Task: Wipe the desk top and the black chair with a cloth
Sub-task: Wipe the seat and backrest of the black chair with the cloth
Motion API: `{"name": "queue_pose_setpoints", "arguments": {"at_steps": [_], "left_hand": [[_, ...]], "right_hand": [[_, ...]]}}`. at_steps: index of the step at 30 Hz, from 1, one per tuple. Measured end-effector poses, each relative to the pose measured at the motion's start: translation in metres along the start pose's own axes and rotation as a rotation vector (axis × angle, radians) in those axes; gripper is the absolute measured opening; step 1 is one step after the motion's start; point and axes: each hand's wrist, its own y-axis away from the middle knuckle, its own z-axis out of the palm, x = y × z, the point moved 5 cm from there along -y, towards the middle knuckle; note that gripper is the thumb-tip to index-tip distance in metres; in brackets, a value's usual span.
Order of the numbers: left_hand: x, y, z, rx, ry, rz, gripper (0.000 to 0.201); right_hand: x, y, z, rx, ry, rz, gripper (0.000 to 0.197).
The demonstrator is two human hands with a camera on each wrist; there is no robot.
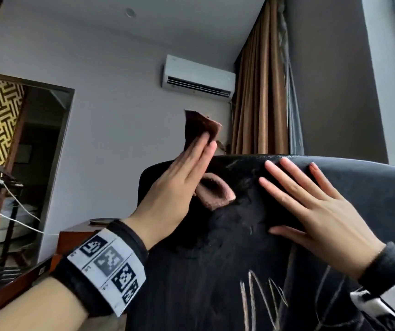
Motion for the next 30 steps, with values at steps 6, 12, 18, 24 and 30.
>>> {"name": "queue_pose_setpoints", "arguments": {"at_steps": [6, 12, 18, 24, 30], "left_hand": [[0.027, 0.039, 0.032, -0.062, -0.071, 0.096, 0.059], [0.034, 0.049, 0.036, -0.196, -0.014, 0.094, 0.067], [0.031, 0.032, 0.020, 0.039, 0.097, 0.122, 0.045], [0.028, 0.031, 0.020, 0.085, 0.006, 0.043, 0.056], [0.020, 0.026, 0.019, 0.056, -0.087, 0.181, 0.049]], "right_hand": [[-0.003, 0.004, -0.002, 0.018, -0.012, 0.039, 0.072], [-0.004, 0.008, -0.005, 0.011, -0.024, 0.053, 0.080], [-0.009, 0.012, -0.001, 0.048, -0.017, 0.088, 0.074], [-0.013, 0.014, 0.002, 0.042, -0.015, 0.088, 0.065], [-0.014, 0.013, 0.001, 0.043, 0.007, 0.082, 0.063]]}}
